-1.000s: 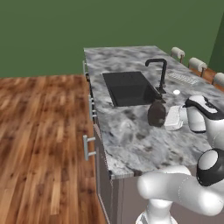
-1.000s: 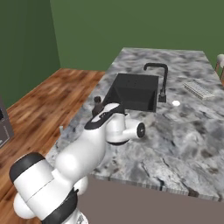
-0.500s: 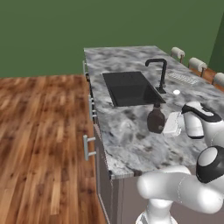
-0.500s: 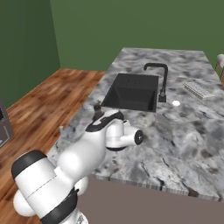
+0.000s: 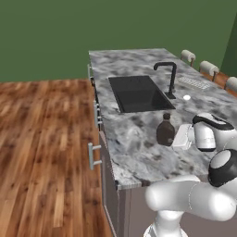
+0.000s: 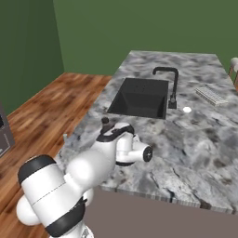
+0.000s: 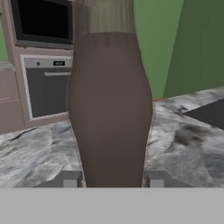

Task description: Move the syrup bottle and shaker from the cabinet to the dining counter.

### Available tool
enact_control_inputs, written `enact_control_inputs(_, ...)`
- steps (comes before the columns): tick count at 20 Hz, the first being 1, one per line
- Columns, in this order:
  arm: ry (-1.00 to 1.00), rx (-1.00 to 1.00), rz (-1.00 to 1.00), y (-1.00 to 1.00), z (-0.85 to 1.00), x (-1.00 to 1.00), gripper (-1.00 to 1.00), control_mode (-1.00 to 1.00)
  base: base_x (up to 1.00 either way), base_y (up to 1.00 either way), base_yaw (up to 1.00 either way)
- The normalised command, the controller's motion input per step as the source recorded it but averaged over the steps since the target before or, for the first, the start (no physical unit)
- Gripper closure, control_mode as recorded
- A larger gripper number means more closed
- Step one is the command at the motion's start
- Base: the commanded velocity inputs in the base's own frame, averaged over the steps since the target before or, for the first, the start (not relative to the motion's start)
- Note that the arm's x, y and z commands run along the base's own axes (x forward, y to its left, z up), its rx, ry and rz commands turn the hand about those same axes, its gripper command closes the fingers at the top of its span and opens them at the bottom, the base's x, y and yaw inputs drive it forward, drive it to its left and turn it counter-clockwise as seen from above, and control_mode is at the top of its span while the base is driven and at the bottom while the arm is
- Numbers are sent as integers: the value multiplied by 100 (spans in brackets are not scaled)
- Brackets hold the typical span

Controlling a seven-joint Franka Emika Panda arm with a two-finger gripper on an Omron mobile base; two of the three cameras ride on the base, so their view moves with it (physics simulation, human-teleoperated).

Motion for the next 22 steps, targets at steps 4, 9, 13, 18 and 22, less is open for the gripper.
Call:
enact_control_inputs(4,0,2,0,-12,-20,0,100,-100,0,0,0)
enact_control_inputs(9,0,0,0,-11,-23,0,100,-100,0,0,0)
enact_control_inputs(13,0,1,0,-10,-31,0,100,-100,0,0,0)
enact_control_inputs(18,0,3,0,-11,-27,0,100,-100,0,0,0)
enact_control_inputs(22,0,5,0,-11,-24,0,100,-100,0,0,0)
